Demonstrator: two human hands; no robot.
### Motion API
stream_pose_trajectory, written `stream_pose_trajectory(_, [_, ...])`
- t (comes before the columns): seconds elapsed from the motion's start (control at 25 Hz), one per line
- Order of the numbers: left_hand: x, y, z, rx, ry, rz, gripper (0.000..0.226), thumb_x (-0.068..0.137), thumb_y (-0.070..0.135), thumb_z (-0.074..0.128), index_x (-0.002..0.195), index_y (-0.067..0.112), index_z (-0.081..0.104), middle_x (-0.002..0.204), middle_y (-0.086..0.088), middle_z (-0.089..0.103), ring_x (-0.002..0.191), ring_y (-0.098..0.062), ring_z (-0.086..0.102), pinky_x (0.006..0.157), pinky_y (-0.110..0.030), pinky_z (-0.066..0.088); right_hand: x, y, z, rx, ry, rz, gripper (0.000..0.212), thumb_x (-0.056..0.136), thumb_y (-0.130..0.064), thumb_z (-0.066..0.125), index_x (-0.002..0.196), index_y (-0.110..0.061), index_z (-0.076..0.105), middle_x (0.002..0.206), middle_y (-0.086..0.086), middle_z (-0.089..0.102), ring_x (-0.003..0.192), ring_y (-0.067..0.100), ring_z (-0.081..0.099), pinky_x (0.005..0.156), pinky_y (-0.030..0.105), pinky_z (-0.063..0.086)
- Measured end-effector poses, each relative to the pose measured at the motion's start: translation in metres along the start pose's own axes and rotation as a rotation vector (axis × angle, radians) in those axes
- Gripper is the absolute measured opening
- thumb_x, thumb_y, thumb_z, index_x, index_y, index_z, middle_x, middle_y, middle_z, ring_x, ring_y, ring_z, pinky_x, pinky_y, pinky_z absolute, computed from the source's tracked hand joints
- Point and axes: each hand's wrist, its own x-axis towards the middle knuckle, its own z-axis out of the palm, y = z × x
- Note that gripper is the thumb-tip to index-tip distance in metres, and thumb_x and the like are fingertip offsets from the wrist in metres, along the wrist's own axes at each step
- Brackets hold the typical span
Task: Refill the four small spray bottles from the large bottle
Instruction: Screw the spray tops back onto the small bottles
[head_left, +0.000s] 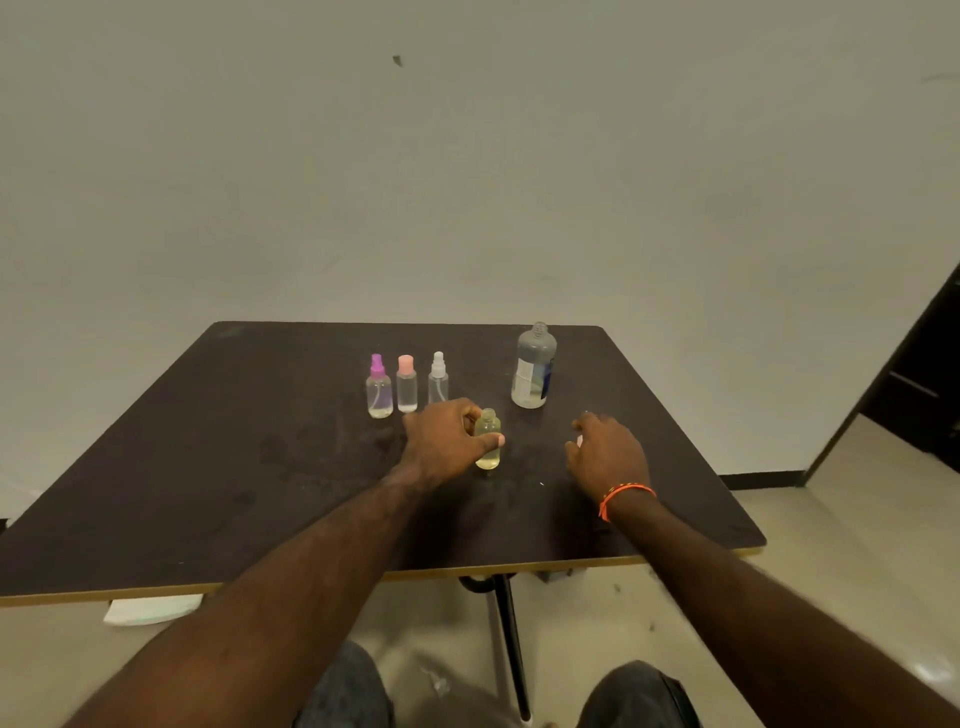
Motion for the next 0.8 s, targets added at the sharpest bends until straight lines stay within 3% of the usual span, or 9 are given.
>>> stream_pose_trajectory(0.12, [0.002,0.004,0.011,0.014,-0.013,-0.002,0.034,0.077,0.061,0.08,0.094,0.037,0.063,0.09,0.016,0.07,0.089,-0.007,0.065,0.098,-0.047,0.048,0.004,0.02,0.003,-0.101,-0.009,0.013,0.043,0.096,-0.042,0.058,0.13,-0.015,0.063,0.117,0.007,0.069,0.102,0.025,0.066,0.089,0.038,0.056])
stream_pose_trajectory(0.32, [0.002,-0.006,0.017,0.021,-0.029,-0.002,0.036,0.076,0.062,0.079,0.097,0.035,0.065,0.093,0.016,0.072,0.093,-0.007,0.066,0.101,-0.049,0.042,0.01,0.022,0.014,-0.155,-0.103,-0.026,0.034,0.1,-0.041,0.052,0.118,-0.016,0.066,0.104,0.007,0.072,0.093,0.023,0.067,0.087,0.038,0.057])
stream_pose_trajectory(0.48, [0.003,0.001,0.01,0.075,-0.059,0.0,0.034,0.081,0.058,0.079,0.096,0.037,0.058,0.1,0.014,0.071,0.099,-0.01,0.065,0.101,-0.045,0.038,0.011,0.018,0.022,-0.104,-0.098,0.006,0.023,0.099,-0.03,0.056,0.114,-0.015,0.063,0.099,0.006,0.07,0.087,0.022,0.065,0.083,0.037,0.058])
stream_pose_trajectory(0.6, [0.0,0.002,0.009,0.085,-0.048,-0.007,0.034,0.082,0.059,0.078,0.098,0.037,0.058,0.101,0.014,0.071,0.101,-0.011,0.064,0.099,-0.044,0.034,0.009,0.013,0.018,0.007,-0.075,0.067,0.031,0.091,-0.033,0.068,0.115,-0.016,0.06,0.107,0.007,0.069,0.093,0.024,0.065,0.083,0.037,0.057])
stream_pose_trajectory(0.8, [-0.001,0.002,0.011,0.055,-0.047,-0.035,0.033,0.081,0.057,0.08,0.096,0.036,0.059,0.101,0.013,0.071,0.1,-0.012,0.063,0.102,-0.047,0.038,0.021,-0.015,-0.016,0.244,0.041,0.038,0.025,0.075,-0.033,0.068,0.096,-0.02,0.075,0.094,0.002,0.071,0.086,0.02,0.064,0.075,0.031,0.051])
